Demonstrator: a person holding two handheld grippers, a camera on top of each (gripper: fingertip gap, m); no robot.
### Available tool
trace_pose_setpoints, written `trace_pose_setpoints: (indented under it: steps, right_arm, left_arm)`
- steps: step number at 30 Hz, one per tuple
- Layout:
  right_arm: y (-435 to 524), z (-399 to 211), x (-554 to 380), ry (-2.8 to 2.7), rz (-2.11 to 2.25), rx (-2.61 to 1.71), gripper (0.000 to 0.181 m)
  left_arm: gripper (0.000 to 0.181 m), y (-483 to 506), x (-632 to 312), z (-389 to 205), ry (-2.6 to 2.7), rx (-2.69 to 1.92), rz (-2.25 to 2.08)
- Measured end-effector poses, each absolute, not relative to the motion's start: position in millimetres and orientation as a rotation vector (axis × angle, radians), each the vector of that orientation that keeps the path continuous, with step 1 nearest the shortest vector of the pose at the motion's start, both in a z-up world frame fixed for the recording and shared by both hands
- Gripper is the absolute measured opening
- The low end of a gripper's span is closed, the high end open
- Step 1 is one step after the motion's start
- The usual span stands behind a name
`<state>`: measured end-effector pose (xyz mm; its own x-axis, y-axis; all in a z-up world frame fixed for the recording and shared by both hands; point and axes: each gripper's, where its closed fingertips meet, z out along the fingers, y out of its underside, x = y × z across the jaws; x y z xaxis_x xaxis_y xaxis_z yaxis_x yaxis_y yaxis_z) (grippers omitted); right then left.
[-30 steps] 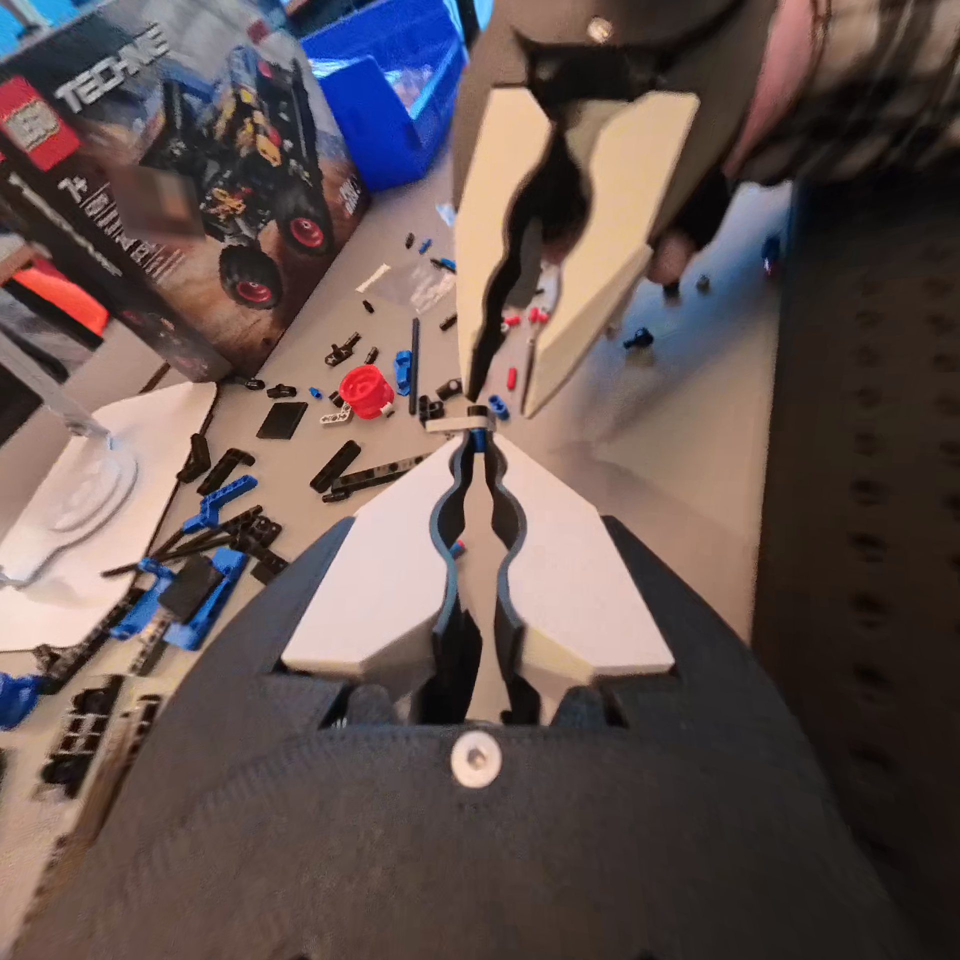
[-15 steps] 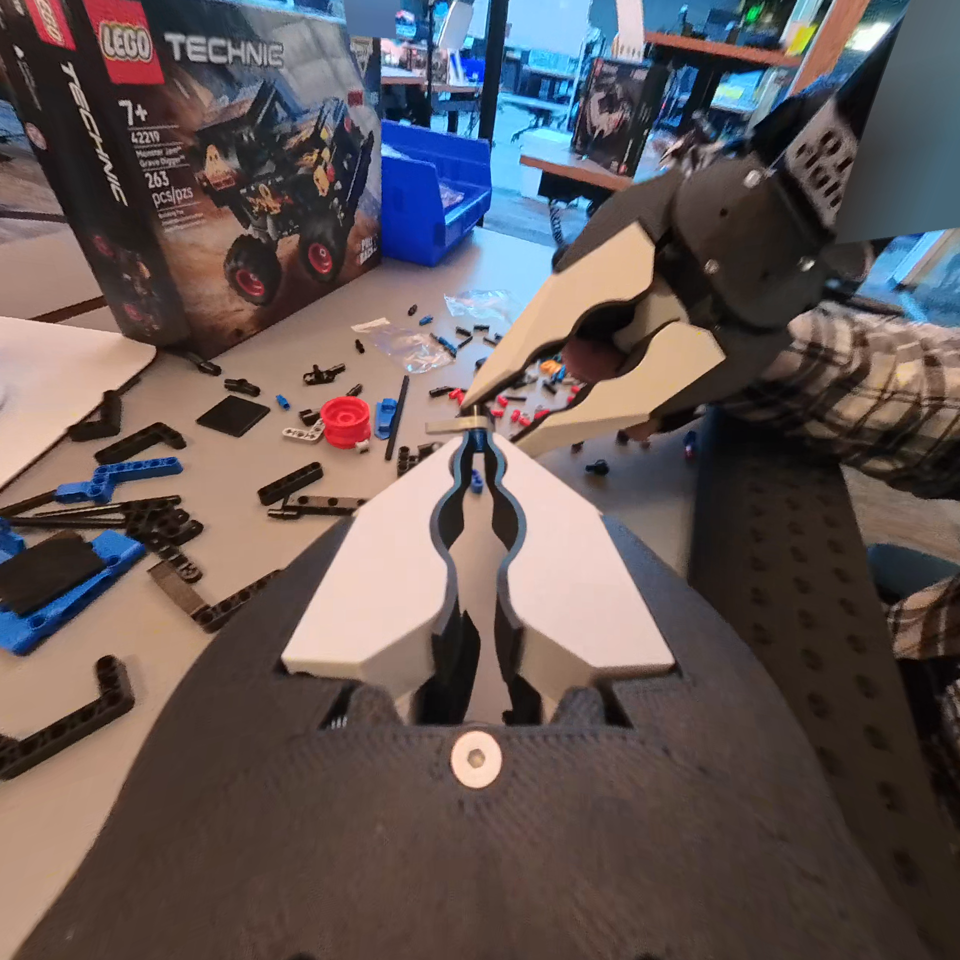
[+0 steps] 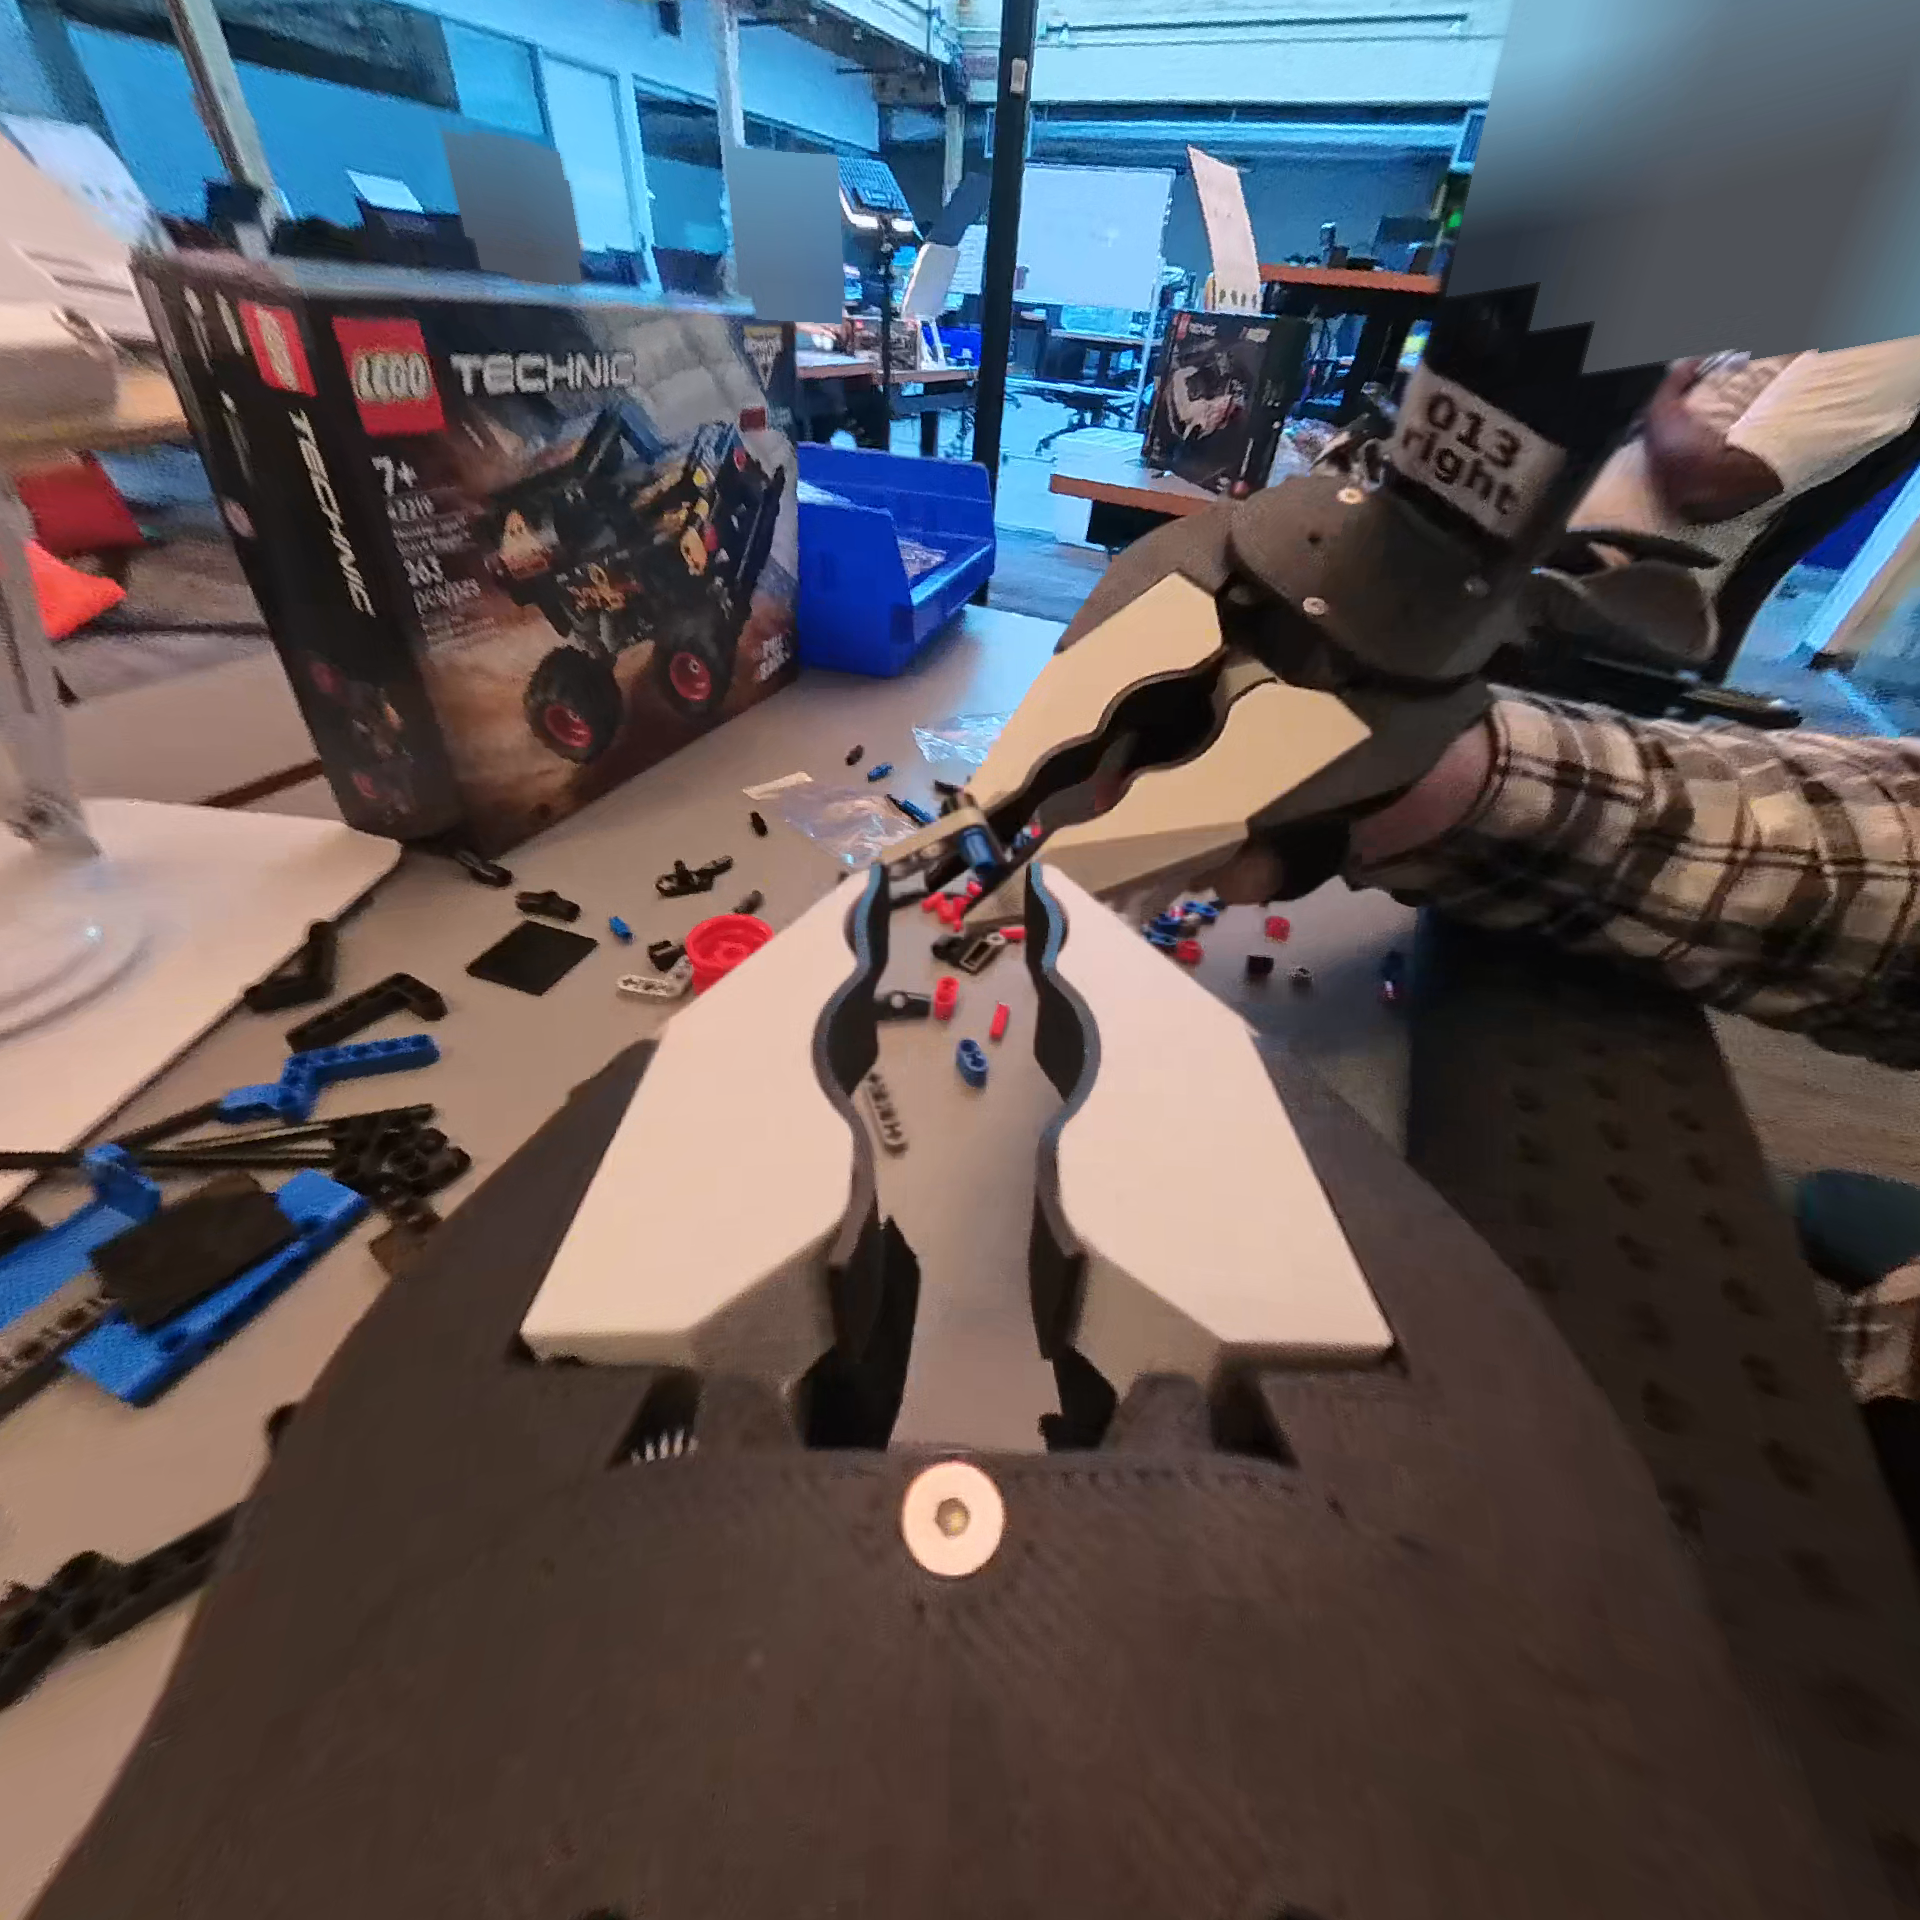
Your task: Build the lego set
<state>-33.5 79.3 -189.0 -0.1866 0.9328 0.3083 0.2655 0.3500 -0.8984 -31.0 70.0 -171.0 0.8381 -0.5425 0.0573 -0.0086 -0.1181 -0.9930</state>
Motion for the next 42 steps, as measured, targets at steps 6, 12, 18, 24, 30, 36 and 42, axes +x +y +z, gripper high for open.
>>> trace_pose_setpoints:
  steps: [6,12,18,24,30,36,42]
  right_arm:
    - [70.7,-188.7,-26.7,-1.708,1.093,-1.113,0.005]
    - [56.9,-187.1,-21.0,-1.757,1.226,-1.093,0.005]
    - [53.2,-188.0,-18.8,-1.776,1.270,-1.098,0.005]
    - [51.2,-187.8,-17.4,-1.784,1.292,-1.097,0.006]
    - [50.7,-187.0,-16.9,-1.782,1.318,-1.103,0.006]
    - [53.4,-184.1,-17.9,-1.754,1.336,-1.117,0.006]
    - [58.0,-180.5,-18.8,-1.716,1.351,-1.138,0.006]
  left_arm:
    - [0.040,66.6,-24.5,-168.6,0.559,-1.605,-0.368]
    - [0.029,62.4,-11.0,-173.6,0.627,-1.605,-0.412]
    - [0.020,62.4,-11.7,-172.5,0.615,-1.598,-0.427]
    - [0.019,61.1,-9.3,-171.5,0.623,-1.586,-0.434]
    - [0.018,60.5,-8.9,-171.4,0.625,-1.583,-0.439]
    - [0.017,61.5,-10.0,-170.7,0.611,-1.580,-0.436]
    - [0.015,62.8,-11.1,-172.1,0.602,-1.584,-0.435]
